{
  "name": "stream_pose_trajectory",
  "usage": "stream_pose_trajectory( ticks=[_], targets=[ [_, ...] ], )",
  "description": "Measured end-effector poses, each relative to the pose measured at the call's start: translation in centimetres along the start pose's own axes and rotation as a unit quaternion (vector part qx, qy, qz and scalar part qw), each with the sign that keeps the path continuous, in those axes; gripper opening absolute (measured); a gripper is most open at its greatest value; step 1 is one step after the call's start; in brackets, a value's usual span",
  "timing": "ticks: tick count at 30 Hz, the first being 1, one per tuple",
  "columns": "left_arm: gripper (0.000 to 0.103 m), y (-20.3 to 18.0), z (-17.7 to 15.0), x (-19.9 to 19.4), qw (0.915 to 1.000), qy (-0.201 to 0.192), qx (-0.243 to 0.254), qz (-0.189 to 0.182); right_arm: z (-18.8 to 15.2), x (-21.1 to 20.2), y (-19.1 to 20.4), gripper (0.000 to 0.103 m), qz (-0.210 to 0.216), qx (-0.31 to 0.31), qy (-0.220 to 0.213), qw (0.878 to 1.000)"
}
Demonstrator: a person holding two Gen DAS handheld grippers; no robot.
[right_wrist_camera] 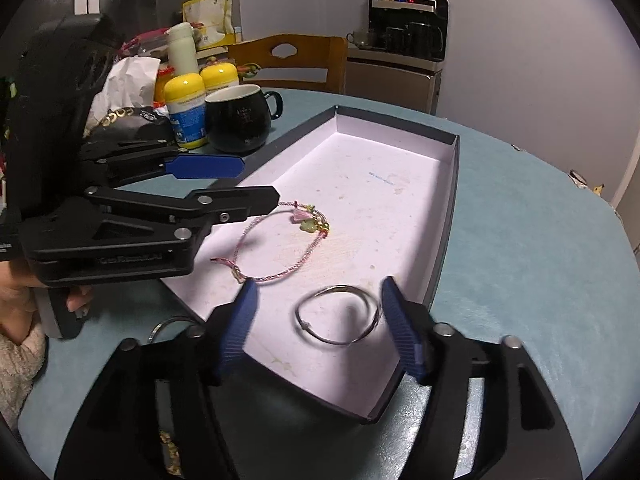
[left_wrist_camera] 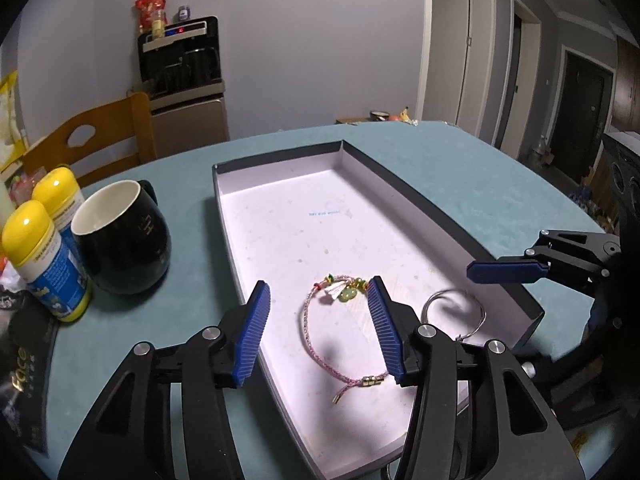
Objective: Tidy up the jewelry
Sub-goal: 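Withdraw both tools from the box back toward the jewelry pile, then grasp a second silver hoop ring with the left tool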
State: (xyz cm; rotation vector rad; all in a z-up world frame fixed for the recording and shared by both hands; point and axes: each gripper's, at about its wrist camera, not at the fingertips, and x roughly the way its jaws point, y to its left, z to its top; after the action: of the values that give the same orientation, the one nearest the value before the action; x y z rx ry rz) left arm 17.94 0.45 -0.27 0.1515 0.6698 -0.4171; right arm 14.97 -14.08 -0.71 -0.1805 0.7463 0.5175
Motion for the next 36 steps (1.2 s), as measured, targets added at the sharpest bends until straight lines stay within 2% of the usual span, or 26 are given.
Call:
stream_pose_trajectory(
  ticks=[1,9,11,14,17,20,24,30,36],
  targets=[
    [0.054,0.1,0.0,-0.1,1.0000,-0.003,-0.002,0.000,0.0,-0.2,-0.1,0.079,0.005,0.003,-0.003,1.000],
    [0.059,0.5,0.2,-0.9,0.9998,-0.015,-0.011,0.004,0.0,-1.8,-0.4,0.088,-0.001,0.002,-0.017,1.000],
    [0.068,0.6,0.4,-1.8,0.9996,-0.023,-0.018,0.006,0.2,-2.5,-0.3,0.095,-0.015,-0.003,-0.020,1.000],
    [0.084,0.9,0.7,-3.8,0.9982,-0.041,-0.035,0.026,0.0,-4.5,-0.3,0.097,-0.038,-0.008,-0.031,0.999],
    [0.091,1.0,0.4,-6.4,0.9971,-0.053,-0.045,0.033,-0.7,-6.9,-0.7,0.098,-0.037,0.001,-0.036,0.999],
    [0.095,0.2,-0.5,-8.6,0.9965,-0.054,-0.034,0.054,-1.9,-9.1,-1.2,0.098,-0.053,0.007,-0.049,0.997],
    [0.096,-1.3,-2.4,-10.1,0.9968,-0.044,-0.024,0.063,-3.9,-10.3,-1.7,0.098,-0.069,0.029,-0.060,0.995],
    [0.096,-2.8,-5.0,-10.8,0.9964,-0.018,-0.006,0.083,-5.4,-10.0,-2.1,0.098,-0.061,0.057,-0.063,0.994],
    [0.096,-2.9,-7.7,-11.0,0.9968,0.013,0.000,0.079,-5.9,-10.0,-1.8,0.098,-0.047,0.053,-0.061,0.996]
  ],
)
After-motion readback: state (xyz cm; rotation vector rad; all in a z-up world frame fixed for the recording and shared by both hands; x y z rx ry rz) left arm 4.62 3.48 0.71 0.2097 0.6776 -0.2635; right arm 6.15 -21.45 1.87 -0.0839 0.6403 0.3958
